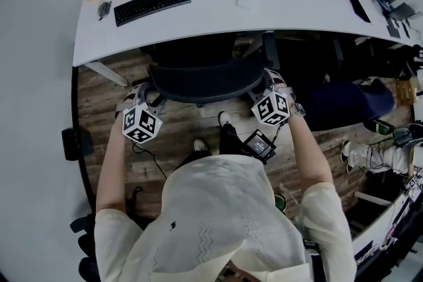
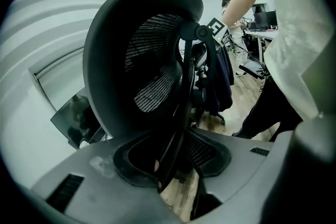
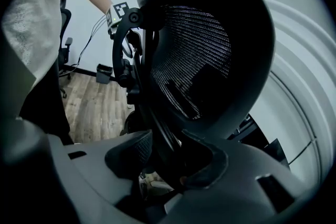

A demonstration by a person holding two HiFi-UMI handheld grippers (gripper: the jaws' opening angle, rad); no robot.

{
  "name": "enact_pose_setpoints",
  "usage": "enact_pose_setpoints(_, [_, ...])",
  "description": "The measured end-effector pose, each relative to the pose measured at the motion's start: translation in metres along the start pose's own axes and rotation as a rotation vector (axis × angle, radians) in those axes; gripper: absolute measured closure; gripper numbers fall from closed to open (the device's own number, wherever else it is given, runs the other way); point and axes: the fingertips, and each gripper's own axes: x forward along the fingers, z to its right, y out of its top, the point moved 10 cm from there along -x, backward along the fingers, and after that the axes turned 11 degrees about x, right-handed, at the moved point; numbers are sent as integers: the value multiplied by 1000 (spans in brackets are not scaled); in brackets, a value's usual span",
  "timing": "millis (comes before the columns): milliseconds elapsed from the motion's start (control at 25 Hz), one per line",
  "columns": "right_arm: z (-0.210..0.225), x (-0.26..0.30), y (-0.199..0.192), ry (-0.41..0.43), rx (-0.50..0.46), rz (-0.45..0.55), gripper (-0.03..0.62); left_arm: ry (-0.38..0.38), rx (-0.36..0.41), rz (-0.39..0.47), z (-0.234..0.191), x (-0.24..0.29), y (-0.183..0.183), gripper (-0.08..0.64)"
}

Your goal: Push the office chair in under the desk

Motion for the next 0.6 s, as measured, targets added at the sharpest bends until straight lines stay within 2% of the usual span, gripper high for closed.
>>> enact_pose_setpoints(240, [7,4,0,-3,4,0,417,35,-9,9,-4,5,0,416])
enact_pose_setpoints(440, [11,11,2,-7,11,3,417,-23,-34,-13,-18,11,-3,416])
enact_pose_setpoints(600, [13,15,2,-3,12,10,417,-13,-29,-13,-20,13,-5,416])
